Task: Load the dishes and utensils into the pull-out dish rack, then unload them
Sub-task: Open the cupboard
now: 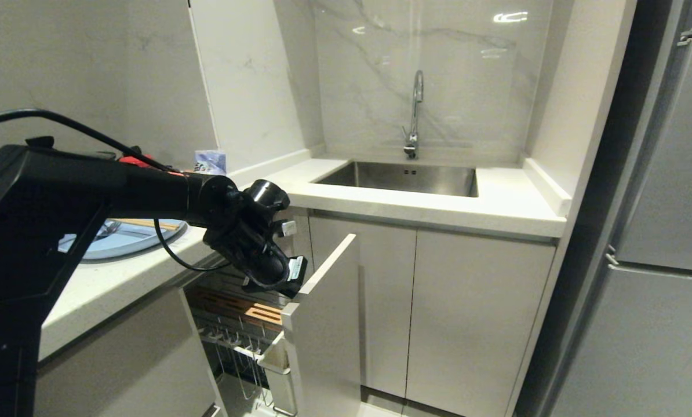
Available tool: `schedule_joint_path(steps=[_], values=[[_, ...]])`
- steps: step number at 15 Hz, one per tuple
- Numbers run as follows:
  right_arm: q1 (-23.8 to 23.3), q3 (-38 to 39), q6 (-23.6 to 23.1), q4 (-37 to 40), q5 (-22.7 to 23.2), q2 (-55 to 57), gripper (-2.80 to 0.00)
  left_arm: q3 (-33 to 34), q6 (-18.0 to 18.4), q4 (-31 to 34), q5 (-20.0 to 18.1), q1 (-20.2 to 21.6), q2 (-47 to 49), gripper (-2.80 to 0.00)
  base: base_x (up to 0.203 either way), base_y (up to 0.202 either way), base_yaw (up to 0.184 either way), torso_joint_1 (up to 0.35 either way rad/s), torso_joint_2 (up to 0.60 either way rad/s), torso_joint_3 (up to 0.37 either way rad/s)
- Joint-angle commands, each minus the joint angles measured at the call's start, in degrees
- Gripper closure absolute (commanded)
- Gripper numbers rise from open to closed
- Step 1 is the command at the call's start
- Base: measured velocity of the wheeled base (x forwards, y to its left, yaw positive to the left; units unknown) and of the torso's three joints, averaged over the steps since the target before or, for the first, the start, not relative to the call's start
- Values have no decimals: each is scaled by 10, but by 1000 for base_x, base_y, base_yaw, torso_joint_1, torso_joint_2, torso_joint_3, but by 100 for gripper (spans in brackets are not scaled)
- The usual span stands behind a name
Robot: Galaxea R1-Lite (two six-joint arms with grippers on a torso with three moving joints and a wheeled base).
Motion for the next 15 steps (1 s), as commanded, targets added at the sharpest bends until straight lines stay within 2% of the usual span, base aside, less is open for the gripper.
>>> schedule_joint_path(steps=[1, 7, 9, 11, 13, 15], values=[[0, 15, 0, 0, 0, 0, 0, 2, -12, 6, -36, -16, -8, 0, 0, 0, 0, 0, 0, 0], [0, 15, 0, 0, 0, 0, 0, 17, -44, 9, -90, -59, -6, 0, 0, 0, 0, 0, 0, 0], [0, 15, 0, 0, 0, 0, 0, 21, -64, 7, -115, -73, -6, 0, 0, 0, 0, 0, 0, 0], [0, 15, 0, 0, 0, 0, 0, 23, -71, 8, -131, -86, -6, 0, 0, 0, 0, 0, 0, 0], [0, 15, 0, 0, 0, 0, 0, 27, -83, 7, -165, -98, -6, 0, 0, 0, 0, 0, 0, 0], [0, 15, 0, 0, 0, 0, 0, 32, -86, 7, -174, -108, -7, 0, 0, 0, 0, 0, 0, 0]])
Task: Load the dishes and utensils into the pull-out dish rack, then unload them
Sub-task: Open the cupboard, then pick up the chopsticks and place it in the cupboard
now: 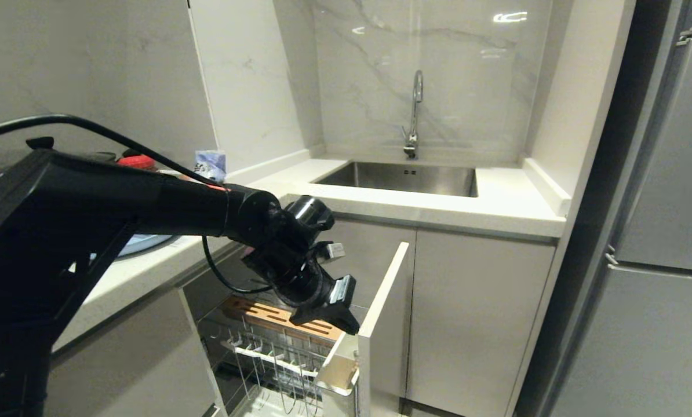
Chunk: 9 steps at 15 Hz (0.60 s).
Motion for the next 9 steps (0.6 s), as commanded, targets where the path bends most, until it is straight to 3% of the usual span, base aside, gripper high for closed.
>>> schedule_joint_path(steps=[1, 9], values=[[0, 15, 0, 0, 0, 0, 0, 4, -2, 2, -5, -11, -4, 0, 0, 0, 0, 0, 0, 0], [0, 15, 0, 0, 0, 0, 0, 9, -2, 4, -13, -23, -12, 0, 0, 0, 0, 0, 0, 0]])
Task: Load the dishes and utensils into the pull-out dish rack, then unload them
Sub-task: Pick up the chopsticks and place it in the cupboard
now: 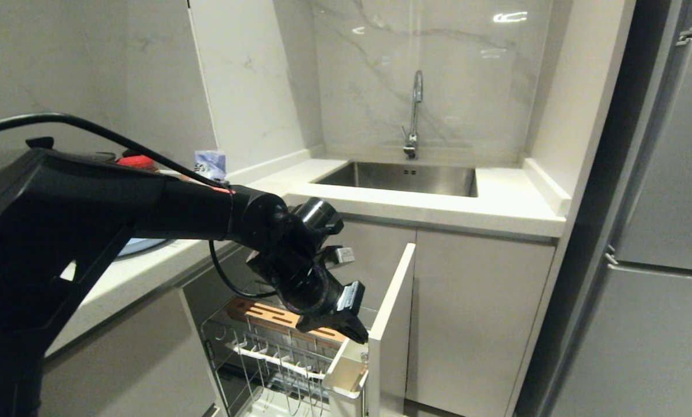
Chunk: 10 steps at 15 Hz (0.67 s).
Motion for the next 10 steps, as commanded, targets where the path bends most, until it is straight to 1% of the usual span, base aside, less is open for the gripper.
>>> schedule_joint_path(steps=[1, 4, 6, 8, 9, 10], values=[[0, 15, 0, 0, 0, 0, 0, 0, -1, 2, 7, 5, -11, 0, 0, 0, 0, 0, 0, 0], [0, 15, 0, 0, 0, 0, 0, -1, 2, -2, 55, 31, -77, 0, 0, 0, 0, 0, 0, 0], [0, 15, 0, 0, 0, 0, 0, 0, 4, -11, 101, 49, -144, 0, 0, 0, 0, 0, 0, 0], [0, 15, 0, 0, 0, 0, 0, 0, 7, -17, 155, 68, -224, 0, 0, 0, 0, 0, 0, 0], [0, 15, 0, 0, 0, 0, 0, 1, 15, -20, 179, 78, -269, 0, 0, 0, 0, 0, 0, 0], [0, 15, 0, 0, 0, 0, 0, 1, 26, -21, 194, 91, -312, 0, 0, 0, 0, 0, 0, 0]])
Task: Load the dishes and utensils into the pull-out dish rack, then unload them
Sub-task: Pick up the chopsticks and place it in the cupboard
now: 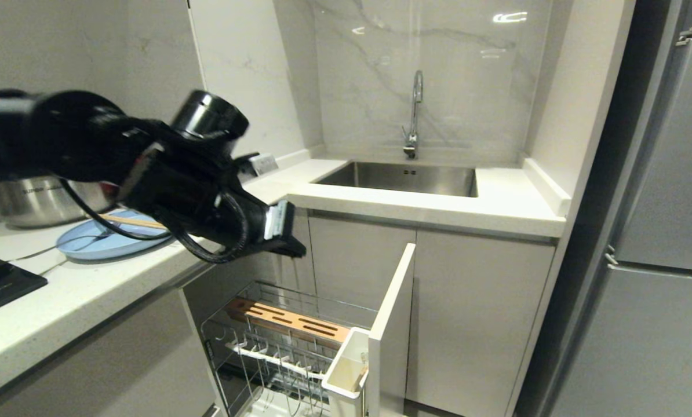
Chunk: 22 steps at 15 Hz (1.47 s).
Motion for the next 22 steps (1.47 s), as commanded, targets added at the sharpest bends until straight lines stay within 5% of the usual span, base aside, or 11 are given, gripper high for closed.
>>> schedule_joint_path(steps=[1, 4, 6, 8, 10, 16, 22], values=[[0, 15, 0, 0, 0, 0, 0, 1, 21, 0, 24, 33, -153, 0, 0, 0, 0, 0, 0, 0], [0, 15, 0, 0, 0, 0, 0, 15, 79, -1, 39, 86, -300, 0, 0, 0, 0, 0, 0, 0], [0, 15, 0, 0, 0, 0, 0, 63, 148, -7, 41, 135, -415, 0, 0, 0, 0, 0, 0, 0], [0, 15, 0, 0, 0, 0, 0, 164, 225, -58, 43, 197, -528, 0, 0, 0, 0, 0, 0, 0], [0, 15, 0, 0, 0, 0, 0, 299, 262, -145, 44, 239, -619, 0, 0, 0, 0, 0, 0, 0], [0, 15, 0, 0, 0, 0, 0, 626, 292, -266, 63, 277, -874, 0, 0, 0, 0, 0, 0, 0], [0, 15, 0, 0, 0, 0, 0, 786, 277, -320, 78, 254, -1006, 0, 0, 0, 0, 0, 0, 0]])
